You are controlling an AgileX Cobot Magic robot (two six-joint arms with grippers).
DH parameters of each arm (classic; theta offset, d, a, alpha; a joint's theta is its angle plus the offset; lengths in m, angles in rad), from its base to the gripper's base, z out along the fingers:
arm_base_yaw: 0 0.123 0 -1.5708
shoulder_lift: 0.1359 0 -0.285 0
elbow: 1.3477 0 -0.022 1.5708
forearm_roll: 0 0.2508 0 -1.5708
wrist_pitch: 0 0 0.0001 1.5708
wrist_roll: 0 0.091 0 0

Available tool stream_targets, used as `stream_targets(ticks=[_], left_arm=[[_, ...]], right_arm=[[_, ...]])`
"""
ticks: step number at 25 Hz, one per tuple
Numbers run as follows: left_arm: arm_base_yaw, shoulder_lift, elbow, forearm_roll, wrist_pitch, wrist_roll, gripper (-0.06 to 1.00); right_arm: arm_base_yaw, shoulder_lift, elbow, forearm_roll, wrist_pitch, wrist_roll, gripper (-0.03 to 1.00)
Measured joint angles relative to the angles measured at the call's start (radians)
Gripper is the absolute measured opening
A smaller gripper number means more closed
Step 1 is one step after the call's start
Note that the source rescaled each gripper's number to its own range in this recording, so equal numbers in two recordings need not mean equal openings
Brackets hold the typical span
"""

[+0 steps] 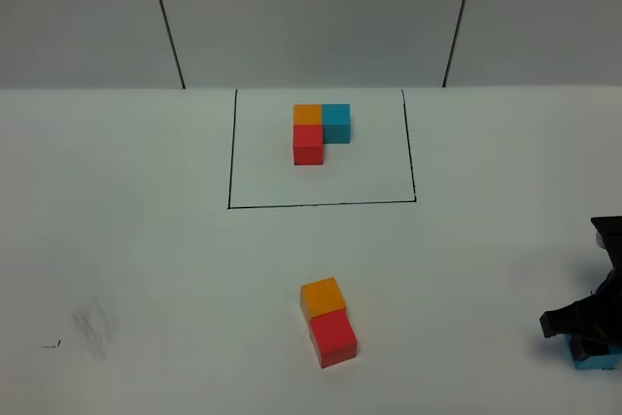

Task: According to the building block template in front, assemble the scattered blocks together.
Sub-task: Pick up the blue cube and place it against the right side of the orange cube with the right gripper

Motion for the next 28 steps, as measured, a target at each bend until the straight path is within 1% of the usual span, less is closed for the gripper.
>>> stream_targets(ticks=[15,26,28], left_arm=[[0.0,0.0,0.0,0.0,0.0,0.0,0.99],[0.0,0.0,0.0,0.0,0.0,0.0,0.99],[0.0,0.0,0.0,0.0,0.0,0.0,0.99]], right_arm=[[0.0,0.0,0.002,-0.01,-0.026,-0.004,0.01],[0.0,-0.003,0.002,-0.014,-0.023,-0.008,0.01],[0.0,-0.018,0.002,-0.022,-0.008,-0.017,0.01]])
